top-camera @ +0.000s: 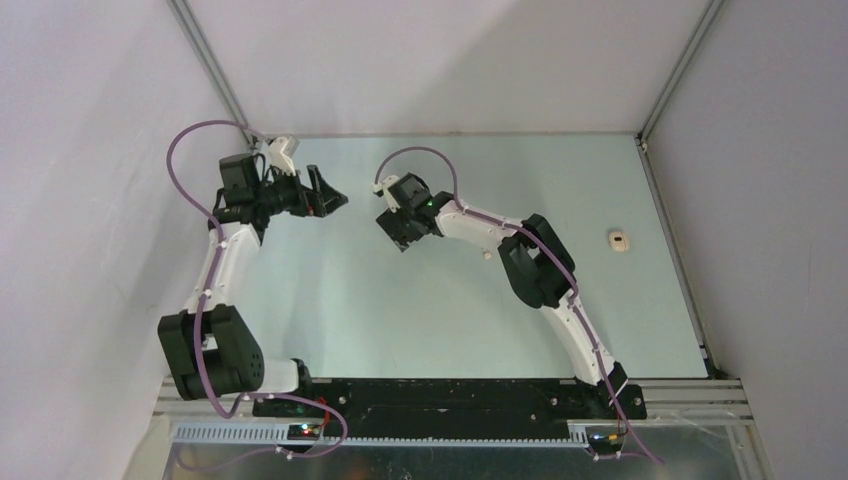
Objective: Insert the wireless bluetooth earbuds into the charging case
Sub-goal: Pick up the charging case at the center of the board.
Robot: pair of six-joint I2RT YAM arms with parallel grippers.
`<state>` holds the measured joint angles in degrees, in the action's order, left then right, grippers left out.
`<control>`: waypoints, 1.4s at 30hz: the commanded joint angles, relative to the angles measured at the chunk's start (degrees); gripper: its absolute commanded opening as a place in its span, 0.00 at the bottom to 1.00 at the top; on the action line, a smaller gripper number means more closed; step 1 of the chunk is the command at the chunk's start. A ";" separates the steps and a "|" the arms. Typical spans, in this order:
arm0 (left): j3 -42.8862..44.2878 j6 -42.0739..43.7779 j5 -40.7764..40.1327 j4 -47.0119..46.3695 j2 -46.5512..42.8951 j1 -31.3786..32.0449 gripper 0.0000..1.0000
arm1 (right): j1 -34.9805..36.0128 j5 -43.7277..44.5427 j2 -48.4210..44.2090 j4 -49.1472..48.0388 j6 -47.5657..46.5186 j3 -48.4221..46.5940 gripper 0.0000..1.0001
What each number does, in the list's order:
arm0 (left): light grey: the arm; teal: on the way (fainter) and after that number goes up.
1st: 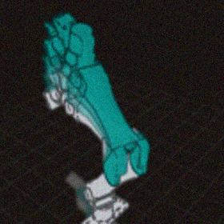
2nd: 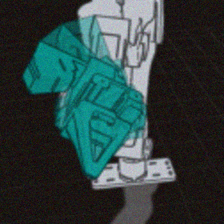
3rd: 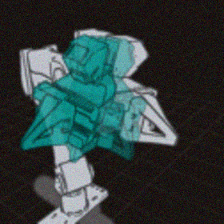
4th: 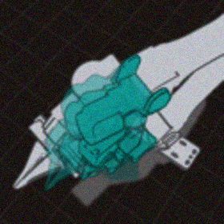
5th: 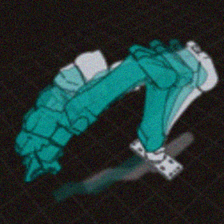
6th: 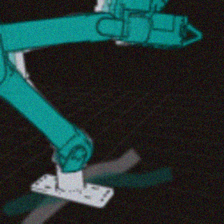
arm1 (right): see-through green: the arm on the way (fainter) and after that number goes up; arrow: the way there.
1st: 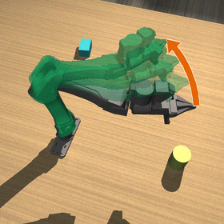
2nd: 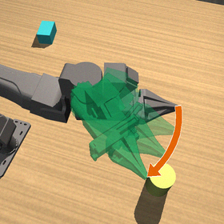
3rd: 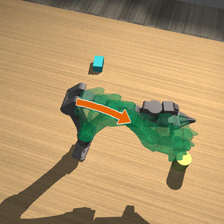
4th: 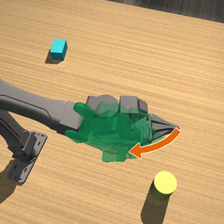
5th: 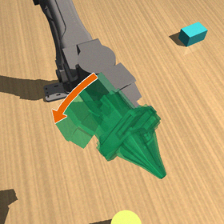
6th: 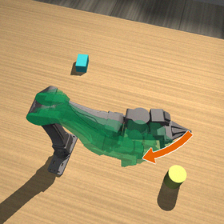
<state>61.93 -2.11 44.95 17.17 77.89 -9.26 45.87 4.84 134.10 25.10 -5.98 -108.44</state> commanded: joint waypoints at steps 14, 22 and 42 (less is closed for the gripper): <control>-1.17 -0.97 0.22 -3.40 -2.81 -0.07 0.99 | -0.67 -2.49 3.90 5.38 6.34 -9.51 0.79; -1.76 -1.23 0.48 -4.30 -3.42 -0.06 0.99 | -0.79 0.49 4.52 7.37 8.29 -9.76 0.73; -1.85 -1.75 1.98 -4.23 -2.01 0.06 0.99 | -1.36 0.20 -3.71 3.16 0.64 -1.69 0.37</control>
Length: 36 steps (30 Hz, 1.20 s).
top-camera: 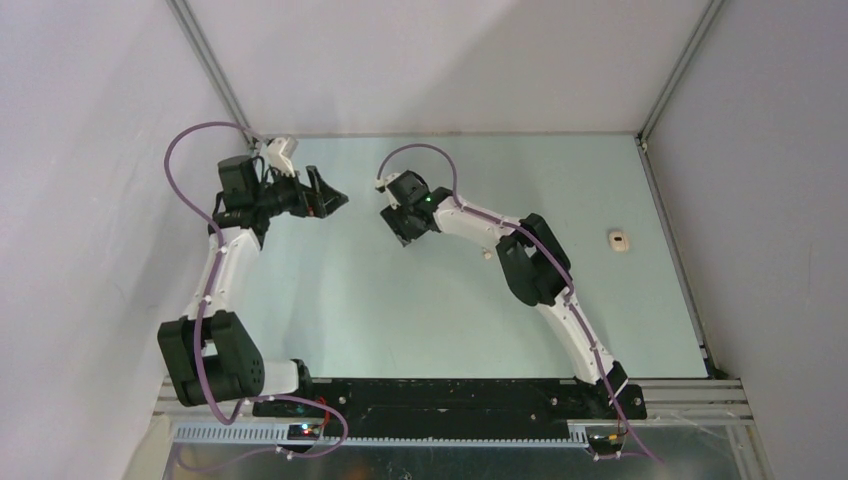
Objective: Insert the wireless bluetooth earbuds into the charging case
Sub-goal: Pick up the charging case at the center of the board.
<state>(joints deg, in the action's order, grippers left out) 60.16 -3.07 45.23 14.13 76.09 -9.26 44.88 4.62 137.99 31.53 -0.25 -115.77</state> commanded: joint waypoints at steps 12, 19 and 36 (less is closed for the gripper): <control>6.67 9.03 7.18 12.91 6.69 10.52 0.99 | -2.99 -16.99 -49.30 -10.05 -34.85 41.07 0.34; 18.92 28.49 14.41 34.25 12.49 19.62 0.99 | -2.03 -20.29 -67.54 0.27 -48.96 47.09 0.34; 32.68 37.06 15.89 55.00 24.18 39.38 0.99 | 10.77 -4.67 -81.46 -1.12 -63.00 61.02 0.34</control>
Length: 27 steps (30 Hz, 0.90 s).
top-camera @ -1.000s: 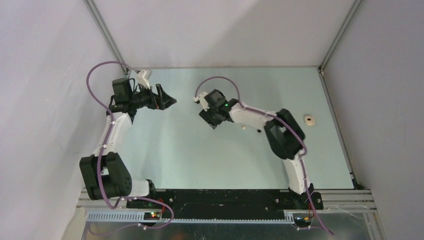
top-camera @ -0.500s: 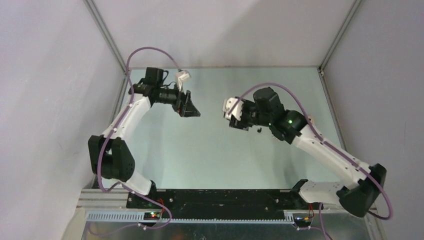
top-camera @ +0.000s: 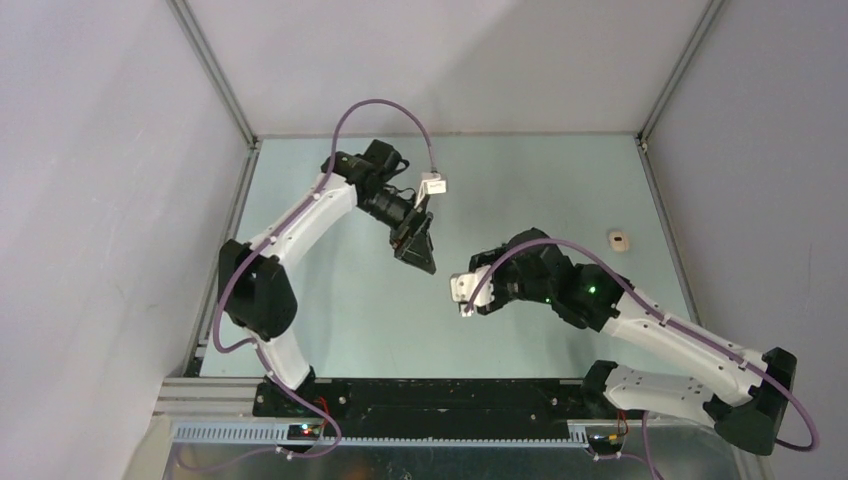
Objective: Insert the wireless bluetooth earbuds into the charging case
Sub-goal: Pick up the charging case at the center of the board.
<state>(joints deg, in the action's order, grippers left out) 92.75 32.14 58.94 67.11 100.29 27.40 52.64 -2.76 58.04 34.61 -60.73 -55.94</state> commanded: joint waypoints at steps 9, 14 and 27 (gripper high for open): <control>0.17 5.89 1.99 5.65 2.77 9.07 0.94 | 8.43 9.98 2.56 -14.02 -2.84 4.61 0.28; 1.10 8.70 2.99 8.51 3.51 10.30 0.88 | 9.90 9.11 2.65 -15.79 -2.52 5.80 0.27; 1.39 9.81 3.73 9.23 3.73 10.63 0.64 | 11.81 10.04 4.23 -19.14 -1.36 6.50 0.27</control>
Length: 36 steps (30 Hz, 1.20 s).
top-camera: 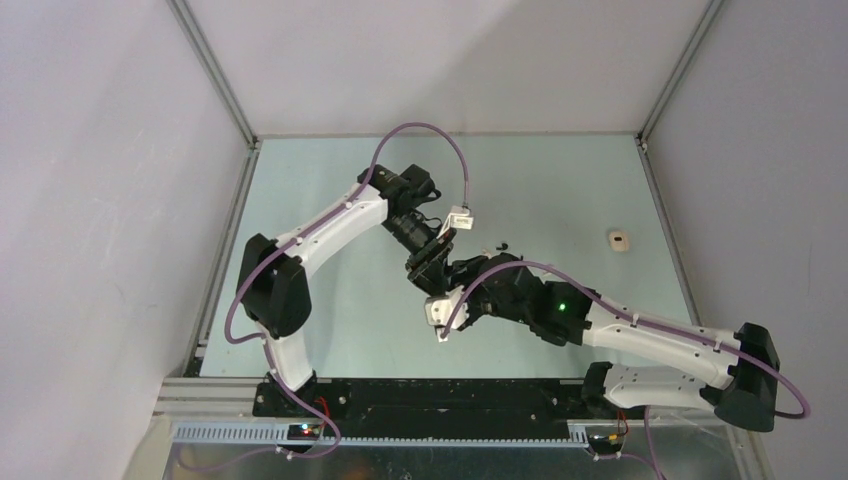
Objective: Insert the wireless bluetooth earbuds into the charging case
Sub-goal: Pick up the charging case at the center of the board.
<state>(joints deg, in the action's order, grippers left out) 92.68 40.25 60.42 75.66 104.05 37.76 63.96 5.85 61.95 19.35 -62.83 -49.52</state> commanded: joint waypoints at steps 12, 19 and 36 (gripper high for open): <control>1.54 1.03 1.85 -0.14 0.43 0.33 0.49 | 2.02 0.83 0.47 -3.40 1.74 0.03 0.25; 1.86 0.95 1.87 -0.09 0.94 0.29 0.32 | 2.38 0.09 -0.19 -3.04 2.30 0.03 0.23; 2.44 1.28 1.88 0.37 1.19 0.27 0.15 | 3.20 1.07 0.38 -3.33 2.17 0.08 0.21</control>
<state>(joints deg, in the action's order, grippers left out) 92.82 40.53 59.90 76.14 105.45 37.69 66.81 6.72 62.37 18.15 -61.56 -49.52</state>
